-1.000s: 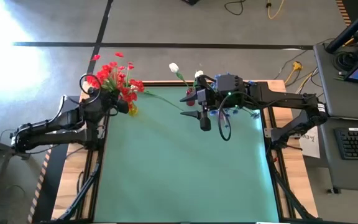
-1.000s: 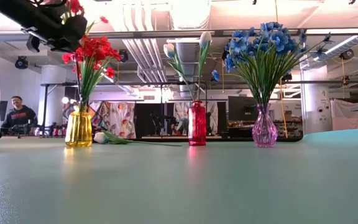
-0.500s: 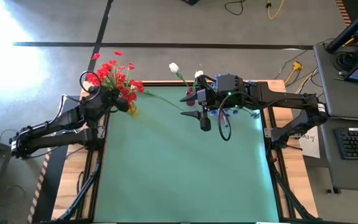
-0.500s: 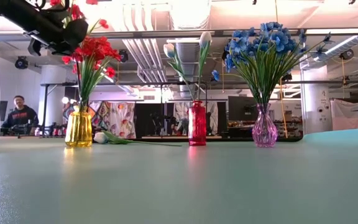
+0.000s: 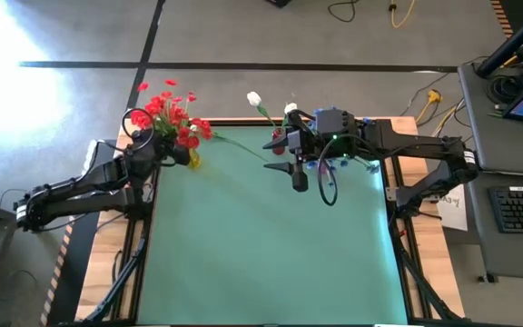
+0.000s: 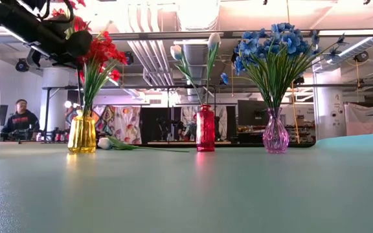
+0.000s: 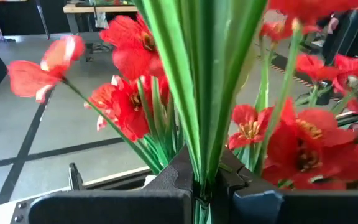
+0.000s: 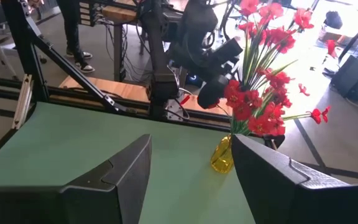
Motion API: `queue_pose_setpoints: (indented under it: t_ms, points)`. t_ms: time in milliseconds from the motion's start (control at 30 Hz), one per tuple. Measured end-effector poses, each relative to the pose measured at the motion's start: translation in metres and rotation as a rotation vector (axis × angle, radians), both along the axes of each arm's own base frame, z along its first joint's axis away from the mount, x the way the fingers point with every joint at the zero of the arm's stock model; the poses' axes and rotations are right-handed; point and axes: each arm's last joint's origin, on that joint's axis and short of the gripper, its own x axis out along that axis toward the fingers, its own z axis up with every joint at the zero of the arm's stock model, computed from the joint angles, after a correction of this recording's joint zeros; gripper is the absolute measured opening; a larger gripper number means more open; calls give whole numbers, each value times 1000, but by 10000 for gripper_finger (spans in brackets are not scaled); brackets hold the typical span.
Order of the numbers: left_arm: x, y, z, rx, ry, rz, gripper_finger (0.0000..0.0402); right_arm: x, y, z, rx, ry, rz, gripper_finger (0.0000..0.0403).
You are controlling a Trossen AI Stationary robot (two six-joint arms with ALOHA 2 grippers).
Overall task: Sort flowers into vase by color
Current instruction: Put the red flower into the yellow vase
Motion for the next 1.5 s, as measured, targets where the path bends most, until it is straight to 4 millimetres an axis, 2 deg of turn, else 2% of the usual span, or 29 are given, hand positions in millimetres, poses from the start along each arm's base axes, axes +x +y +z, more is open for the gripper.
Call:
queue_pose_setpoints:
  t_ms: [800, 1133, 1300, 1500]
  points:
    - [0, 0, -5, -14, -4, 4, 0, 0, 0, 0, 4, 1, -1, 215]
    - [7, 3, -10, -31, 38, 7, 1, 0, 0, 0, 4, 1, -1, 215]
    - [8, 3, -12, -40, 38, 17, 29, 0, 0, 0, 3, 1, -1, 214]
    - [8, 3, -12, -47, 32, 20, 93, 0, 0, 0, 3, 1, -1, 215]
